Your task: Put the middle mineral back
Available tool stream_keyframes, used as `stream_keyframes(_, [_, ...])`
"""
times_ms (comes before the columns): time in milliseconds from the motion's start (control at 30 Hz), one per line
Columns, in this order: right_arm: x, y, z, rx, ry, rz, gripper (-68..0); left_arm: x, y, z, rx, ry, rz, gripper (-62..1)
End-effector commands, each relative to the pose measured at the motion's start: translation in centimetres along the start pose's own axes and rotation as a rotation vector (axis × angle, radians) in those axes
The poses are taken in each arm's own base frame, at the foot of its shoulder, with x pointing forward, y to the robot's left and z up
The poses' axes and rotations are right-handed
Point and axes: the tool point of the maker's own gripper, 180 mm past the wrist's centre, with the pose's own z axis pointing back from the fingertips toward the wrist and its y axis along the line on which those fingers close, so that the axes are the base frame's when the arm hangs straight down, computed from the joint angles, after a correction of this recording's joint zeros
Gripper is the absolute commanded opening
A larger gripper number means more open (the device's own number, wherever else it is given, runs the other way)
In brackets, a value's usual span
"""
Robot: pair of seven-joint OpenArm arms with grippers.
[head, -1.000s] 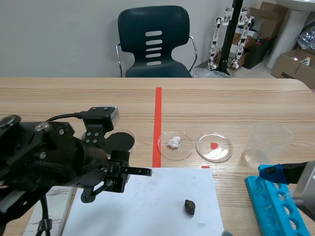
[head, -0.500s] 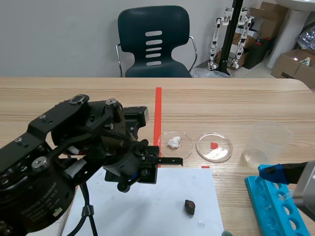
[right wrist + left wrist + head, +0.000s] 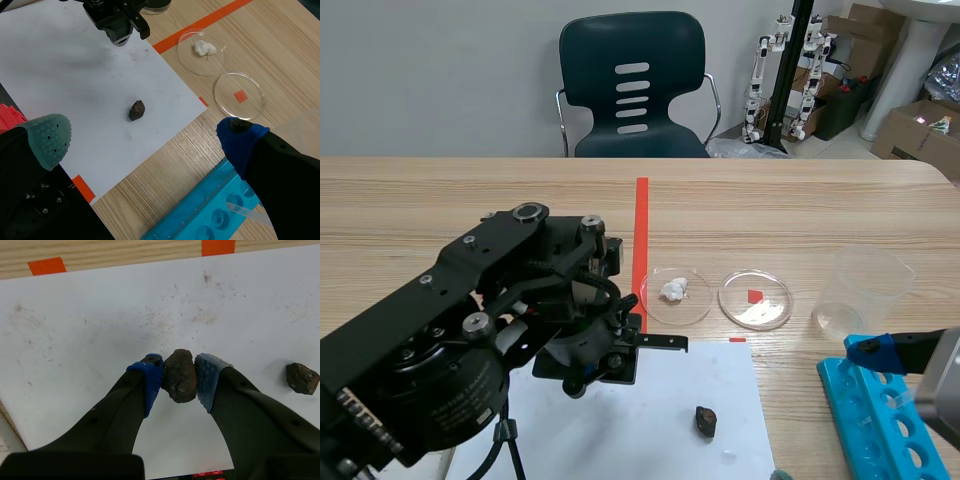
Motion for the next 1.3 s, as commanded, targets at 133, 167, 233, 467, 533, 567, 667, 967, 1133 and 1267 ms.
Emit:
stream_keyframes(133, [1.2, -0.4, -0.1, -0.011, -0.040, 0.005, -6.7, 0.3, -0.2, -0.1, 0.015, -0.006, -0.013, -48.3])
stream_keyframes(167, [1.2, -0.4, -0.1, -0.011, -0.040, 0.005, -6.7, 0.2, -0.1, -0.3, 0.019, 0.001, -0.013, -48.3])
stream_keyframes(233, [1.2, -0.4, -0.1, -0.011, -0.040, 0.005, -6.7, 0.1, 0.1, -0.5, 0.028, 0.012, -0.013, -48.3])
stream_keyframes(467, [1.2, -0.4, -0.1, -0.011, -0.040, 0.005, -6.7, -0.3, 0.3, -0.9, 0.036, 0.024, -0.013, -48.3])
stream_keyframes(533, [1.2, -0.4, -0.1, -0.011, -0.040, 0.005, -6.7, -0.2, 0.3, -0.9, 0.036, 0.023, -0.013, -48.0])
stream_keyframes(567, [1.2, -0.4, -0.1, -0.011, -0.040, 0.005, -6.7, -0.3, 0.3, -0.9, 0.036, 0.024, -0.013, -47.1])
stream_keyframes(667, [1.2, -0.4, -0.1, -0.011, -0.040, 0.005, -6.7, -0.3, 0.4, -0.9, 0.037, 0.023, -0.013, -43.1])
stream_keyframes(967, [1.2, -0.4, -0.1, -0.011, -0.040, 0.005, -6.7, -0.2, 0.4, -0.9, 0.037, 0.020, -0.013, -18.3])
stream_keyframes(1133, [1.2, -0.4, -0.1, -0.011, -0.040, 0.005, -6.7, -0.2, 0.6, -1.0, 0.042, 0.021, -0.014, 1.4])
stream_keyframes(1267, [1.2, -0.4, -0.1, -0.011, -0.040, 0.005, -6.7, -0.2, 1.3, -0.8, 0.051, 0.012, -0.015, 1.4])
